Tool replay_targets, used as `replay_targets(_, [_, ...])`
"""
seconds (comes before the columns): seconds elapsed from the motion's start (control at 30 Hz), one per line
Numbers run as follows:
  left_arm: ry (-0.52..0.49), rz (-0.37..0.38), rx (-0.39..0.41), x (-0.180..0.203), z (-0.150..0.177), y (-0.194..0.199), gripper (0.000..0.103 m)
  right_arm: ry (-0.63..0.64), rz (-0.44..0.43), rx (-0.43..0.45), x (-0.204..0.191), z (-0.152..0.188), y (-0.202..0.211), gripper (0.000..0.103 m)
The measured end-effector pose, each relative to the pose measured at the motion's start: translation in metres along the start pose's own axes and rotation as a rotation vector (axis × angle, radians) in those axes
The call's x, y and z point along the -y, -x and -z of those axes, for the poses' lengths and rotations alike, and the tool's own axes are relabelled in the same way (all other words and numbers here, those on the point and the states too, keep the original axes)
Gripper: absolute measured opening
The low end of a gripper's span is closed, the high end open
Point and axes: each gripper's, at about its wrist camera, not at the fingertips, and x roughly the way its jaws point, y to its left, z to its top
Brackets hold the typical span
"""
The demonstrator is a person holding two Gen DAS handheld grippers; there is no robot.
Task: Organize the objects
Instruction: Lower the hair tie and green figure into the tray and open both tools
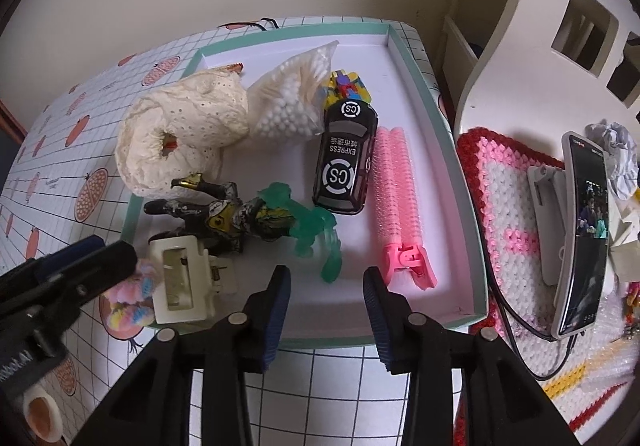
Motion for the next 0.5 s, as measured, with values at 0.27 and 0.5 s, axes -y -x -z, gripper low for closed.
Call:
replay_targets(0.27, [0.009,0.016,0.033,-0.004,0.006,0.011,0.068,-0.013,0.014,0.035,-0.002,0.005,0.01,0.061])
replay_targets(0.5, [0.04,-0.024,0.043,-0.021,0.017,0.019,0.083,0.015,0.027,0.092,-0.013,0.013,0.026,0.085])
